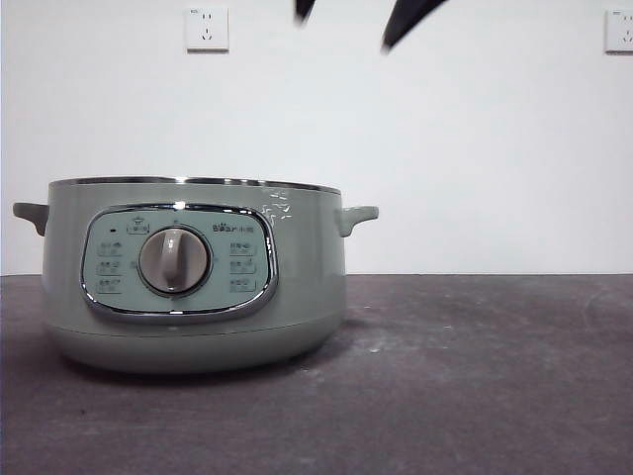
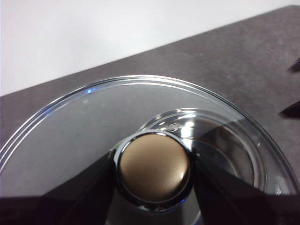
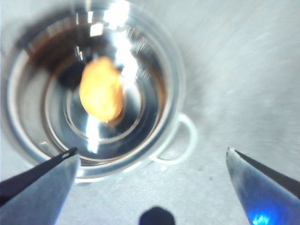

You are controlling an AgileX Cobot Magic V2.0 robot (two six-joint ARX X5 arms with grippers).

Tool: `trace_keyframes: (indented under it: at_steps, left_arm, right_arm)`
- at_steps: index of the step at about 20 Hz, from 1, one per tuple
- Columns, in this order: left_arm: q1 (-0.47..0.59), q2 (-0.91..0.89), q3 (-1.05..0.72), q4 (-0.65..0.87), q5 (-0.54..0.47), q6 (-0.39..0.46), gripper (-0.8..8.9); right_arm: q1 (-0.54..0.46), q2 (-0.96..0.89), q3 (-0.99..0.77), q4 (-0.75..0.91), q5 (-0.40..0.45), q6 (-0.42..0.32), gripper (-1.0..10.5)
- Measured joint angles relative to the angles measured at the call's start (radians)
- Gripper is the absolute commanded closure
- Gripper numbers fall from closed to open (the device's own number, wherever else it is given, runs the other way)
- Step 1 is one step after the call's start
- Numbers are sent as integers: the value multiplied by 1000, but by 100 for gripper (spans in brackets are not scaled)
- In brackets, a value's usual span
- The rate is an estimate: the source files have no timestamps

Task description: Pick up the potato,open the lid,put the potato in the pot,close the lid

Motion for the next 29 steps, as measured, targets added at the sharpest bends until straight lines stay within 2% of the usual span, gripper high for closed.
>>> trace_keyframes:
  at_steps: [7,14,22,29]
  left_arm:
    - [0,266,0,140,106,0,822]
    - [-8,435,0,183,140,-19,822]
    - [-39,489,-3,219,141,-45,822]
    - [-41,489,-89,241,140,-53,822]
  right_arm:
    - [-58,-262,0,-17,0,29,415]
    - [-93,-362,0,-66,0,35,415]
    - [-93,-362,0,-73,1,35,415]
    - [-93,-362,0,-75,0,35,415]
